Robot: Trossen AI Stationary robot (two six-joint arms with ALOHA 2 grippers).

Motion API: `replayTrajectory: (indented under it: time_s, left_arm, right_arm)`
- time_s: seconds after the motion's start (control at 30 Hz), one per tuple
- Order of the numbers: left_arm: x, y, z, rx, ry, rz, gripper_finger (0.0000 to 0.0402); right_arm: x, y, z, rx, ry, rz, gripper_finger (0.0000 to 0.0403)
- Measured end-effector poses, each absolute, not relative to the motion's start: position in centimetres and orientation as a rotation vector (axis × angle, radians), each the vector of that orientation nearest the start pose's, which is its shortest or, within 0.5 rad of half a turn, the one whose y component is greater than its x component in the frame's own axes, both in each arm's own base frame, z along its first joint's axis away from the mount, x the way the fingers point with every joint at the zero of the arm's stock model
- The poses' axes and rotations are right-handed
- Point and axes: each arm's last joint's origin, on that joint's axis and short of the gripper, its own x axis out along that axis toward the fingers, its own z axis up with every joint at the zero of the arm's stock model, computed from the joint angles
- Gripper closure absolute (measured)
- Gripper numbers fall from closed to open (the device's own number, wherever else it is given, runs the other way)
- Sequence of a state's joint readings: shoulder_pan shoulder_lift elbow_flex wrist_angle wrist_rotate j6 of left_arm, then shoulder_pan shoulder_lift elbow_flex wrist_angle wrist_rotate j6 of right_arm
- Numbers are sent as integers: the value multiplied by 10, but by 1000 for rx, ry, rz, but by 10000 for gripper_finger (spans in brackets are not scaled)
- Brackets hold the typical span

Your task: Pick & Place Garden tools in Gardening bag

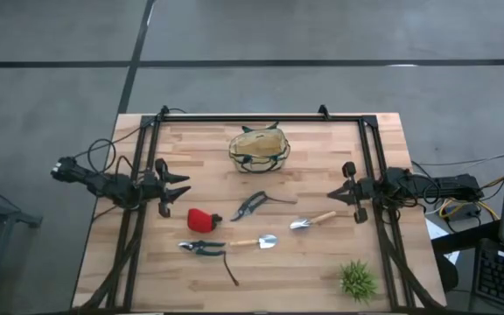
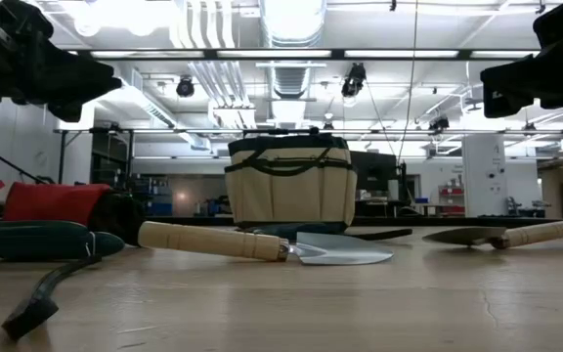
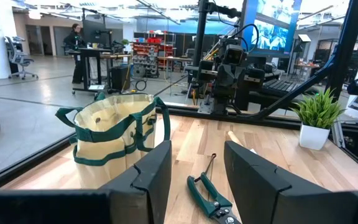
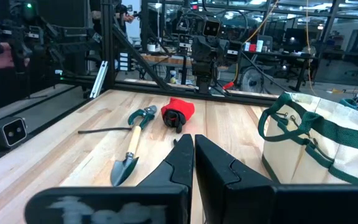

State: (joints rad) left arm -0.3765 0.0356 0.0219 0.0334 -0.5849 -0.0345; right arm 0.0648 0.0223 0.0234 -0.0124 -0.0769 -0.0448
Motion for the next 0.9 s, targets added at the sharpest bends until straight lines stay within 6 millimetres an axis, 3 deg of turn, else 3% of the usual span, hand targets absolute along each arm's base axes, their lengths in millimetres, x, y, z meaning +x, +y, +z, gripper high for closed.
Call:
replayTrajectory:
  time_s: [0.17,0.33,0.53,0.9]
  left_arm:
    - [93,-20,174,-90,-69,206,250]
    - [91,-19,190,-216,-229,201,250]
    - [86,-16,206,-472,-421,159,250]
    - [85,-14,206,-527,-431,234,250]
  right_arm:
    - [97,9,169,-45,8,142,394]
    - [97,9,169,-45,8,142,394]
    - [97,9,168,-45,9,142,394]
    - [97,9,169,-45,9,142,394]
